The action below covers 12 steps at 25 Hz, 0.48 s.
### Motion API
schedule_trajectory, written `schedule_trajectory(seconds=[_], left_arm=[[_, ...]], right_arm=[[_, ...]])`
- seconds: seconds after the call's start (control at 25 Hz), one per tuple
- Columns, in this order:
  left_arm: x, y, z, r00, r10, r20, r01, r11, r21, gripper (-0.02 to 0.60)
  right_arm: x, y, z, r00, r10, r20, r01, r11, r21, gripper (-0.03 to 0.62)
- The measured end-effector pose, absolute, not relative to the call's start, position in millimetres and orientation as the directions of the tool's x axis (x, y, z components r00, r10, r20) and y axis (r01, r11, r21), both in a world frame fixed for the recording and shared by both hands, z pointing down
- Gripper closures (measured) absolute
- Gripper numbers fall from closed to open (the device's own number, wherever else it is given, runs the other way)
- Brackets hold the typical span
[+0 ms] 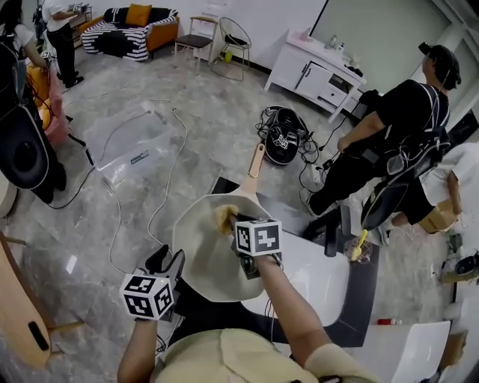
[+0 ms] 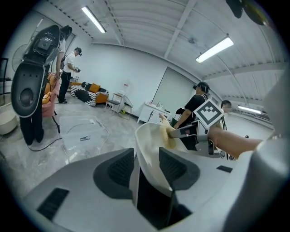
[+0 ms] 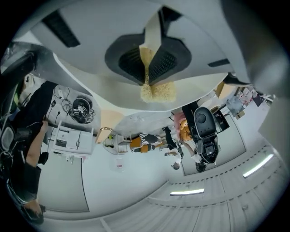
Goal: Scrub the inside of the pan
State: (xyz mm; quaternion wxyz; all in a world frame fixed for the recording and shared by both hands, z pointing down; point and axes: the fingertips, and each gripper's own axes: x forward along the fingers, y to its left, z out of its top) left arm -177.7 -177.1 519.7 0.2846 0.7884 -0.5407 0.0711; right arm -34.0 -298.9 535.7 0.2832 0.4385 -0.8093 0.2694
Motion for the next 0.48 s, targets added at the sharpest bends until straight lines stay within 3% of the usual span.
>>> schedule_trajectory(seconds=[0.48], left_arm=[[-174,-183,533,0.415,-0.787,0.457,-0.892,-0.252,0.375,0.422]], right_arm=[[-32,-323,559,-0.361,-0.637,0.681,-0.921,0.356,-0.156,0.557]])
